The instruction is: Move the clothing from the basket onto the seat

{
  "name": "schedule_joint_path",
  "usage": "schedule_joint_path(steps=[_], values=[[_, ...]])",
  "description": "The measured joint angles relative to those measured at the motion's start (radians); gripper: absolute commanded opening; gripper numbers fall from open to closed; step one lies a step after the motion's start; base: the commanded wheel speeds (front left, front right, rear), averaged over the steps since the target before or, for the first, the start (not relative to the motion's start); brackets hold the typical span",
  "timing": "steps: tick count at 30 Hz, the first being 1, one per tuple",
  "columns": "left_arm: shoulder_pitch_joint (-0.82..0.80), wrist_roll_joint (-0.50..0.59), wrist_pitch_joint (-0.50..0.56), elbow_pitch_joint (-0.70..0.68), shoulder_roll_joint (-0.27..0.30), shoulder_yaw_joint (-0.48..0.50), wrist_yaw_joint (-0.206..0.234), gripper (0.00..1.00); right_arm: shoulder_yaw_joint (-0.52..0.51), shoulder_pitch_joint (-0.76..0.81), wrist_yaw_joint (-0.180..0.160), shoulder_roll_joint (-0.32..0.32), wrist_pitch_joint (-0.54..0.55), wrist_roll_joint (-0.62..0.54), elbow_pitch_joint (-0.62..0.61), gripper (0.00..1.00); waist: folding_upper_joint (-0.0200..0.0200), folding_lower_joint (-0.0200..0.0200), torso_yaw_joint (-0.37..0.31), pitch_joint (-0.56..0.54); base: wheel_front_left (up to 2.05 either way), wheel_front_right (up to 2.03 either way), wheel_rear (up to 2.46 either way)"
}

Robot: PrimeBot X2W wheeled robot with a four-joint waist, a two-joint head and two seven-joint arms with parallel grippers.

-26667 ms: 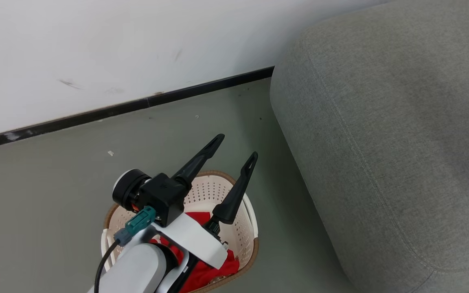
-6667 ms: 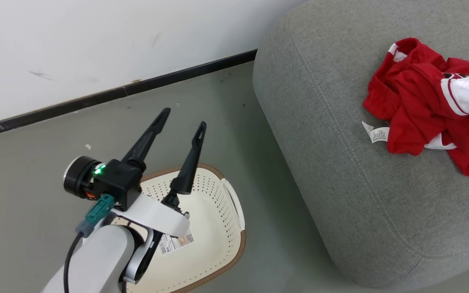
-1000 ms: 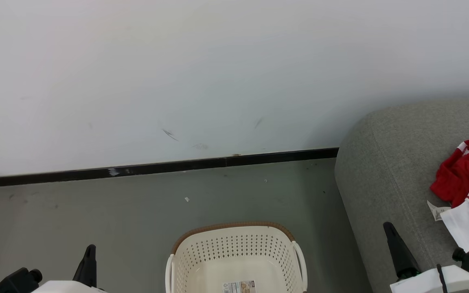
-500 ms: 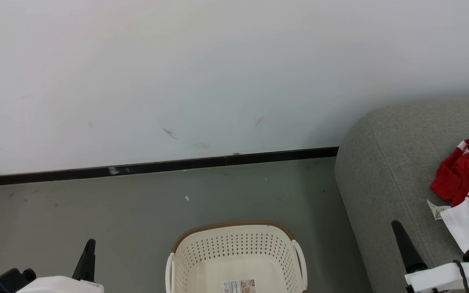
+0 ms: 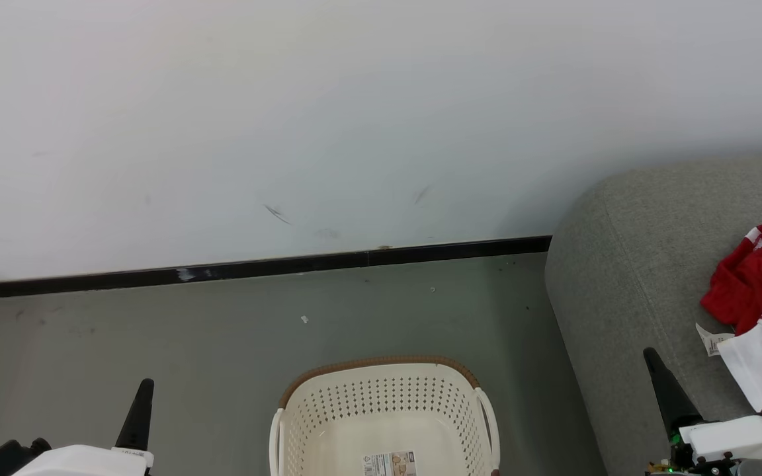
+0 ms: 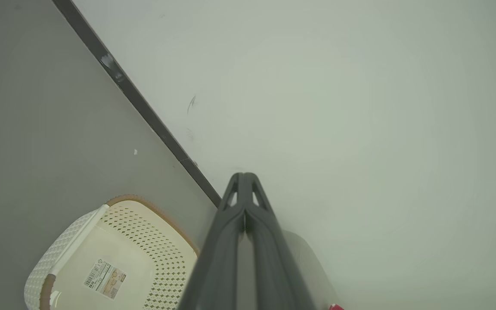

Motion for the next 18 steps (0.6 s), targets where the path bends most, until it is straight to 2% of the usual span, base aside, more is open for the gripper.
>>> schedule_joint_path(steps=[18], values=[[-0.023, -0.191, 0.060, 0.026, -0.039, 0.073, -0.084, 0.00, -0.006, -0.041, 0.000, -0.024, 0.049, 0.296, 0.031, 0.00, 0.0000, -0.0002, 0.002, 0.005, 0.00, 0.00, 0.00]])
